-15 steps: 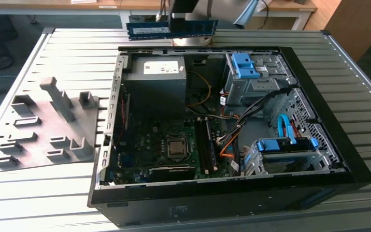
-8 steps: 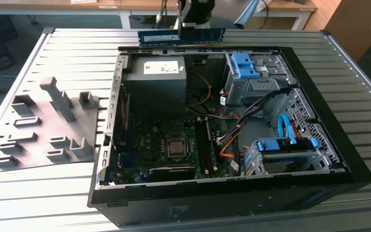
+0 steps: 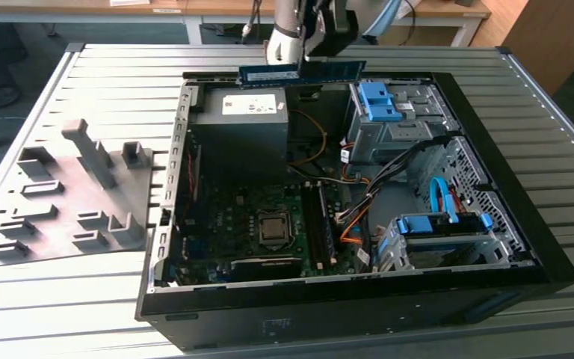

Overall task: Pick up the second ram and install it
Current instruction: 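Pick up the second ram and move it above second insertion slot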

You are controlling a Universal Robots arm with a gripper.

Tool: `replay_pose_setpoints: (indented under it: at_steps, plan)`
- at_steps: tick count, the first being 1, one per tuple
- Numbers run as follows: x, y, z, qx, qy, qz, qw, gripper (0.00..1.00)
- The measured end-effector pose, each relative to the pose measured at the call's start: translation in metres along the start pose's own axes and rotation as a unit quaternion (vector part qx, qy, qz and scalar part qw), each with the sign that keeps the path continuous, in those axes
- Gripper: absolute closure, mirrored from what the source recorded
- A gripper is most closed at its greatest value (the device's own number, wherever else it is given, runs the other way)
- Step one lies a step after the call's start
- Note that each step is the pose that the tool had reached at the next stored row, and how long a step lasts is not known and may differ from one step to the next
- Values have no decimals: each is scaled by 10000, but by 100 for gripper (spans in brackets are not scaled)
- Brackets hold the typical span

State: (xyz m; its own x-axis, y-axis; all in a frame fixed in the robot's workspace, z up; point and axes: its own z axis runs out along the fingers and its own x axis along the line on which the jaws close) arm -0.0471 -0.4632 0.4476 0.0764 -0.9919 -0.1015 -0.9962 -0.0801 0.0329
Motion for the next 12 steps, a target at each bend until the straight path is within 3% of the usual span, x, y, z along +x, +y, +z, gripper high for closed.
replay_pose_setpoints:
  at_steps: [12]
  plan:
    - [34,-160,210,0,0,0,10000,86]
